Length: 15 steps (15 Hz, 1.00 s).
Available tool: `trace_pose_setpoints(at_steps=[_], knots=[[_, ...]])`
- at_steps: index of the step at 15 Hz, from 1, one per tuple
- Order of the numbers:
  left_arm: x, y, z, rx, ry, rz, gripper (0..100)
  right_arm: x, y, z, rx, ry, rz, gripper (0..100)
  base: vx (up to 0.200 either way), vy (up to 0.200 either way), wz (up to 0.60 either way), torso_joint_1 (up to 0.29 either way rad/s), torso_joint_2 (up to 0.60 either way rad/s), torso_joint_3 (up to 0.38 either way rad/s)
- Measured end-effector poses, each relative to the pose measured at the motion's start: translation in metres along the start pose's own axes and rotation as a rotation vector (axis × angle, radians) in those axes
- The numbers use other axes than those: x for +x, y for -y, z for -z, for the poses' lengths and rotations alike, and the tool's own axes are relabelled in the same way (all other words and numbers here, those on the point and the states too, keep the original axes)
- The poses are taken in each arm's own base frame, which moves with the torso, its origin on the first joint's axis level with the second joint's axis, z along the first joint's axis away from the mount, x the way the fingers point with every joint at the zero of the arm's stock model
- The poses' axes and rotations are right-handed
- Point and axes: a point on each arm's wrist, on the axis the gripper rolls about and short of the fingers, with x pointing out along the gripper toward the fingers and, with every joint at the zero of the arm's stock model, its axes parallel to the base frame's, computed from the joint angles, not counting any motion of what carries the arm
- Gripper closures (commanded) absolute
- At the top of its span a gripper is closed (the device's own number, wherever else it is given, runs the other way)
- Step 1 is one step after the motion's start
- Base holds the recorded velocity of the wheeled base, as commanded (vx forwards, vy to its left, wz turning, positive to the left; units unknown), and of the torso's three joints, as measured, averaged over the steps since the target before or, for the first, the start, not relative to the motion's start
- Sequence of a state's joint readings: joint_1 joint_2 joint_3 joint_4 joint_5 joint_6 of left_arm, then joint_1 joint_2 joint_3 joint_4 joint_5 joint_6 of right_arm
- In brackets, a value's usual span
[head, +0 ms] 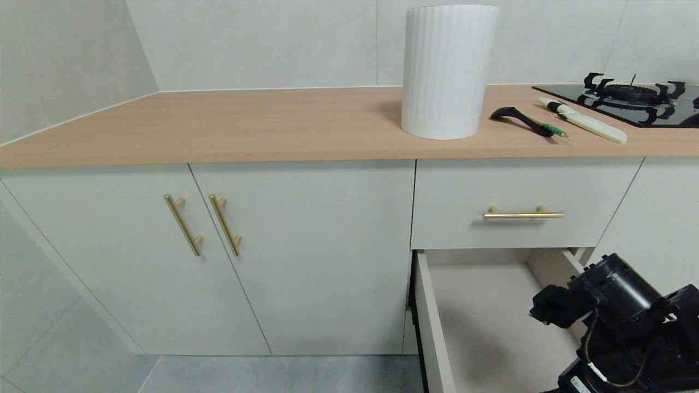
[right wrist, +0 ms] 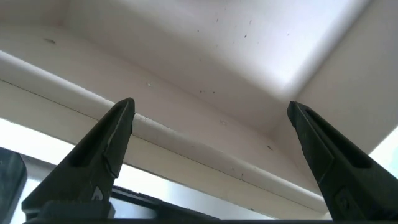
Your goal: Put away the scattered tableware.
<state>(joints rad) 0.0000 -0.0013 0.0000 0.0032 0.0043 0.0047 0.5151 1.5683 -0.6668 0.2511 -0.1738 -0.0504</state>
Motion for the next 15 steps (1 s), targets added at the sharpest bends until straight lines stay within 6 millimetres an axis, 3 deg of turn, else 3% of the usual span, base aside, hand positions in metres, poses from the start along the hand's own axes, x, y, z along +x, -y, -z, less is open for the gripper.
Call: trace_pose_setpoints(at_steps=[5, 7, 15], knots=[[0.000, 0.000, 0.000, 0.000, 0.000, 0.000, 0, -0.016, 0.012, -0.034, 0.318, 0.190, 0.001, 0, 0.000, 0.000, 0.00, 0.000, 0.00, 0.000], [0.000, 0.000, 0.000, 0.000, 0.000, 0.000, 0, -0.021, 0.022, -0.045, 0.371, 0.297, 0.014, 0, 0.000, 0.000, 0.00, 0.000, 0.00, 0.000], [0.000, 0.000, 0.000, 0.000, 0.000, 0.000, 0, -0.034, 0.032, -0.045, 0.406, 0.395, 0.036, 0, 0.000, 0.000, 0.00, 0.000, 0.00, 0.000]])
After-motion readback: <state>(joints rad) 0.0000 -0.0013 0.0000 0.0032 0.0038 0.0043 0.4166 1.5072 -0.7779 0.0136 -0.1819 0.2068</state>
